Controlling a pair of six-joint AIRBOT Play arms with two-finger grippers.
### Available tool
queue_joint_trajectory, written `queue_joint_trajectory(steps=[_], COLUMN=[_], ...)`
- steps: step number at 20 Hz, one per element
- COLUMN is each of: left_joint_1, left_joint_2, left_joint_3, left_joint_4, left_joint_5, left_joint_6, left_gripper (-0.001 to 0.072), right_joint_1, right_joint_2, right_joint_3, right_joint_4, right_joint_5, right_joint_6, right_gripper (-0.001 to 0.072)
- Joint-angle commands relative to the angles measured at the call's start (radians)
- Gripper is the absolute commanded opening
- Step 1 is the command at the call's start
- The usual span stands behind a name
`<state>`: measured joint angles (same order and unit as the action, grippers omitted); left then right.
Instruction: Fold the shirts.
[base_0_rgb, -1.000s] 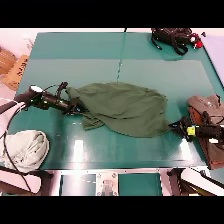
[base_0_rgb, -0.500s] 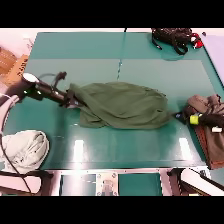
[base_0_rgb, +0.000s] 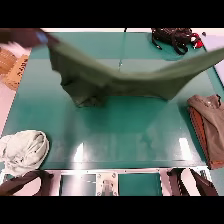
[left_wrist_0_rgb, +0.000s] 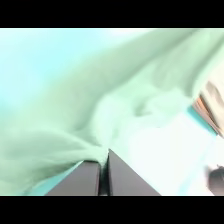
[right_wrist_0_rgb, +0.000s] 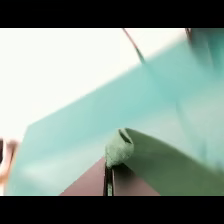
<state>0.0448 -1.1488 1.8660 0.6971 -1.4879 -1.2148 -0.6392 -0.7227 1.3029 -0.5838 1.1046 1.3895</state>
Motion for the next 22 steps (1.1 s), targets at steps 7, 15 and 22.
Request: queue_joint_trajectory(steps=[7,15,22], left_joint_1=[0.001,0.001,0.000], left_joint_2=[0.302,0.291,-0.047], left_joint_3=[0.301,-0.184,-0.594], left_joint_4=[0.306,0.362,0.227], left_joint_5=[0.287,0.404,0.554], left_joint_6=[-0.055,-0.058,0.061], left_gripper=[0.0025,0.0026,0.0026], right_joint_1=[0.001,0.015,0.230], right_joint_2=[0.123,0.079,-0.271], right_joint_3=[0.402,-0.055,-0.430], right_joint_4=[-0.034,-0.040,-0.037], right_joint_5=[-0.175,-0.137,-0.378], right_joint_6=[0.051,0.000,-0.146], right_gripper=[0.0017,0.0017,0.0018])
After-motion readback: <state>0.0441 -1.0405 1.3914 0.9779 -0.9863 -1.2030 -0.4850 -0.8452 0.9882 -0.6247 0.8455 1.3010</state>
